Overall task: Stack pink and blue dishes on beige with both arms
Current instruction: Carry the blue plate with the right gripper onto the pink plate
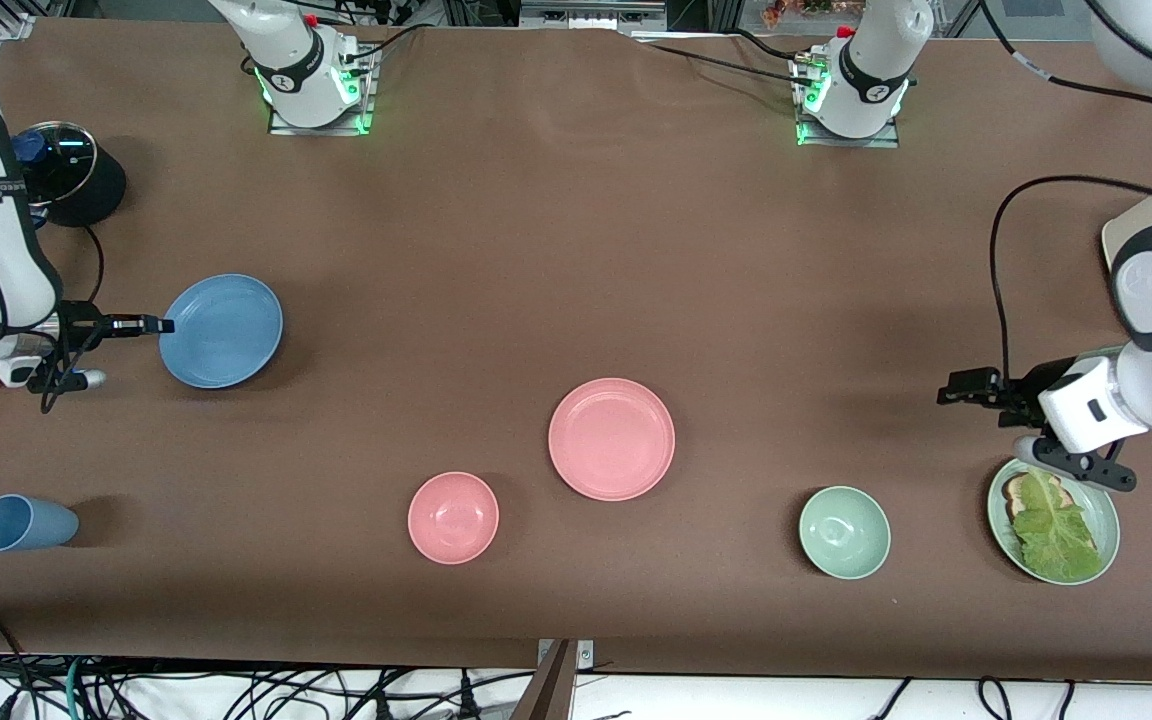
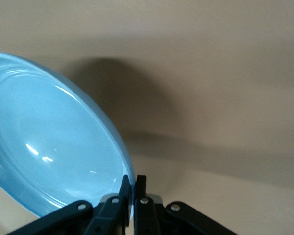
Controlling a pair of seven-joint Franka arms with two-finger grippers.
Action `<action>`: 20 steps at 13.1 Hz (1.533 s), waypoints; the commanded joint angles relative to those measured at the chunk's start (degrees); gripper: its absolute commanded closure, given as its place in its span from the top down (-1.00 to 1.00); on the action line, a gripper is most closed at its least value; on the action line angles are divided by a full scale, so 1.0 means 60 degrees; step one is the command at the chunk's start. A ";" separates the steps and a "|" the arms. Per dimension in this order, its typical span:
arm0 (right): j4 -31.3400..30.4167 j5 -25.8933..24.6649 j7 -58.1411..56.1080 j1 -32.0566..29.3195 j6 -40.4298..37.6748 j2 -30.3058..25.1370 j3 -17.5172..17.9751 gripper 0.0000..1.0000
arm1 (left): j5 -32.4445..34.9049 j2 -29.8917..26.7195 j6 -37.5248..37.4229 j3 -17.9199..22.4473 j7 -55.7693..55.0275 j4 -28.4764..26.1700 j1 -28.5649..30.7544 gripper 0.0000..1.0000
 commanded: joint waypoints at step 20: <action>0.4238 0.0795 1.2979 0.4771 0.4950 0.2953 0.4245 -1.00 | 0.0835 -0.2197 -0.3194 -0.0506 -0.1950 0.0913 0.0099 1.00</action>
